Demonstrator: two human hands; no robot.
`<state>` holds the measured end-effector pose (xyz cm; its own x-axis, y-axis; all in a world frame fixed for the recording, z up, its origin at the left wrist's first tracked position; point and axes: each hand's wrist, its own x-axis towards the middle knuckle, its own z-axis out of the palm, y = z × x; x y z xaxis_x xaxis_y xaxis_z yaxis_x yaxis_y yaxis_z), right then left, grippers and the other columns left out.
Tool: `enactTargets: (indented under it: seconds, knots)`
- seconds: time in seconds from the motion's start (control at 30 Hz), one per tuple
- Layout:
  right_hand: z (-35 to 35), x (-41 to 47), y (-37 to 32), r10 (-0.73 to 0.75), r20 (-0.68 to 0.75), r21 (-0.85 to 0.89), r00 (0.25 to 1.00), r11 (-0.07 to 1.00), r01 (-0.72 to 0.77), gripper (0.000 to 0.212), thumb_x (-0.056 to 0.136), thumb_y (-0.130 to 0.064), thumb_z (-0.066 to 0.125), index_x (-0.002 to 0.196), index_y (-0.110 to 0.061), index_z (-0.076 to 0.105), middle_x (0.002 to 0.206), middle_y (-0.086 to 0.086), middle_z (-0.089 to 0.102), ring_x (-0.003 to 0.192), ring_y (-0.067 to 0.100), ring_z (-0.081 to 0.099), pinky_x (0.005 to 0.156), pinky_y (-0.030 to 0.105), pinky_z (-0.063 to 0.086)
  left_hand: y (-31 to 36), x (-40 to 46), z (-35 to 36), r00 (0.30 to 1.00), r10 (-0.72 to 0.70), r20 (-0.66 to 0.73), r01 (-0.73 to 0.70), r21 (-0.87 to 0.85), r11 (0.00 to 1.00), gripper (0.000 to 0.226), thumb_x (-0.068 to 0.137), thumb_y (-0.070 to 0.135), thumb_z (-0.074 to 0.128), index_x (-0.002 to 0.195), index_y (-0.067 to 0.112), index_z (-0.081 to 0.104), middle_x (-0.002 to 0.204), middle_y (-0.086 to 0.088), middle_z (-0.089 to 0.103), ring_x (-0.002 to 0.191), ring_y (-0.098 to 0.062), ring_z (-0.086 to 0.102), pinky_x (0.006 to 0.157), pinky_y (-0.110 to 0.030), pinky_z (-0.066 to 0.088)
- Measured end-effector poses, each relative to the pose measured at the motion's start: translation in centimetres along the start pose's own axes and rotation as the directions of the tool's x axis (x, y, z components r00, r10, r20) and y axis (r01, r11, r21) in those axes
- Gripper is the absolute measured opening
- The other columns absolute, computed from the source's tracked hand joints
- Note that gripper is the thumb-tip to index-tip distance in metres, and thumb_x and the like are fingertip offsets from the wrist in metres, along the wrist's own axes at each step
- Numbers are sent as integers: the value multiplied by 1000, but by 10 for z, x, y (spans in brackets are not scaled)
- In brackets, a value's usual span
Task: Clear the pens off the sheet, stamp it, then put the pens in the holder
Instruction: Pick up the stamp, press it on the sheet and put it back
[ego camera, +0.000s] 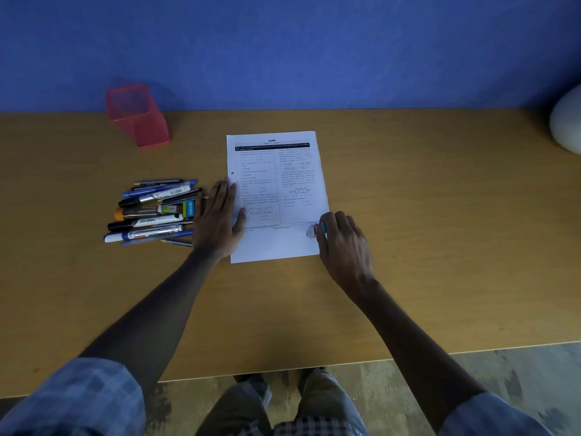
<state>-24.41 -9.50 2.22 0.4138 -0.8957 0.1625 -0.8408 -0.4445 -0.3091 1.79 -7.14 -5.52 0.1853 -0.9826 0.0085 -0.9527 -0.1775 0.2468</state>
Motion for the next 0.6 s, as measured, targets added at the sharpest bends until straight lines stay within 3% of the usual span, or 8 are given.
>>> enactTargets:
  seconds: [0.6]
  knots:
    - [7,1,-3,-3,67,-60,998,998,7,20,101,-19,45,97,-5,58,88,11,60,77,25,58,63,38,53,-1,0,0,1000,-10,3,10,-2,1000,65,99,47,23,154,13,19,163,-6,17,152,-22,12,123,-49,6]
